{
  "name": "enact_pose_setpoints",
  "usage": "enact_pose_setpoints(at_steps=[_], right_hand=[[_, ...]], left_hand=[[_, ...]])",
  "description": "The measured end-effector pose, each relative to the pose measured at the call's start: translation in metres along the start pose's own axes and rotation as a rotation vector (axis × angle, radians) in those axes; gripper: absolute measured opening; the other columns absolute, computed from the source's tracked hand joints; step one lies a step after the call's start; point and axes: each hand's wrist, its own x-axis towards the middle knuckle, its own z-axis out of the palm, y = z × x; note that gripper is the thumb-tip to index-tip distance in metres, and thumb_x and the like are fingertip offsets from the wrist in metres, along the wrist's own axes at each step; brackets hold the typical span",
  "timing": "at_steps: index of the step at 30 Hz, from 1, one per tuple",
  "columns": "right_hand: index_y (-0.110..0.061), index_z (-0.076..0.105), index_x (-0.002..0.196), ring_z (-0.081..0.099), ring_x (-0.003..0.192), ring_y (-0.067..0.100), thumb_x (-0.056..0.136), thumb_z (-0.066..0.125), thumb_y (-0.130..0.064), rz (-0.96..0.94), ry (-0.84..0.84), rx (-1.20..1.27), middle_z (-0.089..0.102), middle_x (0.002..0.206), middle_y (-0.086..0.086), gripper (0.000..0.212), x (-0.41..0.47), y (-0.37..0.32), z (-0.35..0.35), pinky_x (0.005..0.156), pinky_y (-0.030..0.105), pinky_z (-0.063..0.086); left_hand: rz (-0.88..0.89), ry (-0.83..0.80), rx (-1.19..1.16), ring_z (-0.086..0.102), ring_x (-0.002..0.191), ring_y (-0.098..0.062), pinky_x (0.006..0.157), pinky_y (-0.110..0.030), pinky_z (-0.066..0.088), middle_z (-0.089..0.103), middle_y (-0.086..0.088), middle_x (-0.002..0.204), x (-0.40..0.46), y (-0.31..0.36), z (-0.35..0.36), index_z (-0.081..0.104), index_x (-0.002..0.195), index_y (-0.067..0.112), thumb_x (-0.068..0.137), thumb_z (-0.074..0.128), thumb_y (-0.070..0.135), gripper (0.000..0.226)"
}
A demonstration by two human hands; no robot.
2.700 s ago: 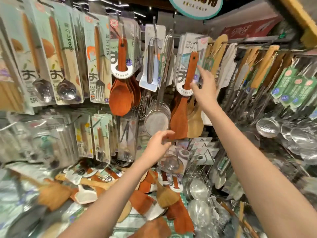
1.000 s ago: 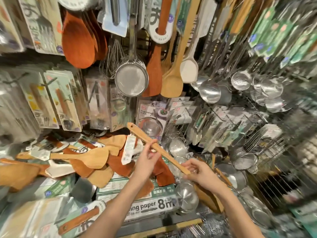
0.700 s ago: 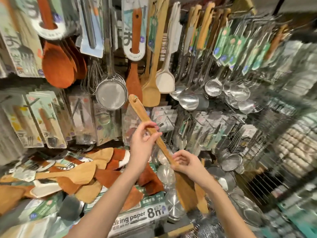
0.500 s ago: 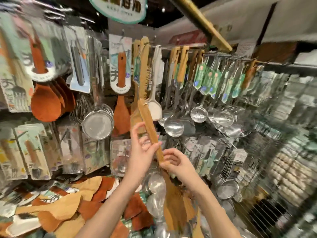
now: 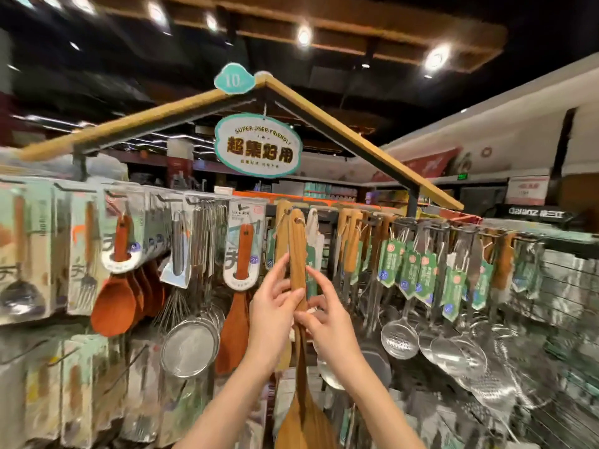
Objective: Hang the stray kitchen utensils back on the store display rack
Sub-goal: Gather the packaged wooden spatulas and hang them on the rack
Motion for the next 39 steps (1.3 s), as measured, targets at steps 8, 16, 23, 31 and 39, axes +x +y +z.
enact_pose_setpoints(at_steps=[8,16,23,31,39], right_hand=[[-0.062,0.034,0.127,0.067,0.083,0.021,0.086,0.062,-0.009,0.019,0.033,-0.007,0.065,0.087,0.005,0.073,0.029,0.002,0.021,0.085,0.047,0.053],[-0.056,0.033,0.135,0.067,0.086,0.015,0.089,0.059,-0.007,0.029,0.047,0.027,0.067,0.091,0.003,0.072,0.039,0.010,0.028,0.084,0.039,0.055],[-0.041,0.031,0.143,0.059,0.096,0.004,0.092,0.051,0.000,0.032,0.034,-0.065,0.060,0.101,-0.015,0.067,0.072,0.017,0.036,0.078,0.014,0.049],[-0.050,0.023,0.142,0.042,0.079,0.009,0.094,0.048,-0.003,0.094,0.005,-0.169,0.045,0.095,-0.013,0.072,0.104,0.039,0.032,0.067,0.019,0.040],[-0.027,0.030,0.146,0.058,0.103,0.021,0.091,0.053,-0.004,0.150,0.074,-0.200,0.036,0.146,0.012,0.064,0.082,0.060,0.051,0.080,0.029,0.054]], left_hand=[[-0.028,0.027,0.111,0.068,0.094,-0.014,0.083,-0.028,0.056,0.068,-0.006,0.103,0.030,0.000,-0.015,0.048,0.132,0.039,0.087,0.057,-0.002,0.061],[-0.002,0.017,0.184,0.067,0.096,-0.005,0.083,-0.021,0.053,0.066,-0.004,0.107,0.046,-0.013,-0.021,0.045,0.134,0.040,0.088,0.057,0.001,0.061],[-0.058,-0.060,0.363,0.056,0.112,-0.010,0.076,-0.008,0.048,0.057,-0.002,0.127,0.061,-0.014,-0.028,0.040,0.140,0.026,0.091,0.053,0.004,0.055],[0.039,-0.069,0.756,0.052,0.115,-0.014,0.101,-0.029,0.040,0.058,0.001,0.120,0.033,-0.034,-0.079,0.063,0.116,0.021,0.088,0.058,0.007,0.032],[-0.116,-0.032,0.859,0.051,0.116,-0.011,0.100,-0.028,0.040,0.059,0.003,0.122,-0.041,-0.059,-0.150,0.062,0.115,0.024,0.091,0.056,0.014,0.027]])
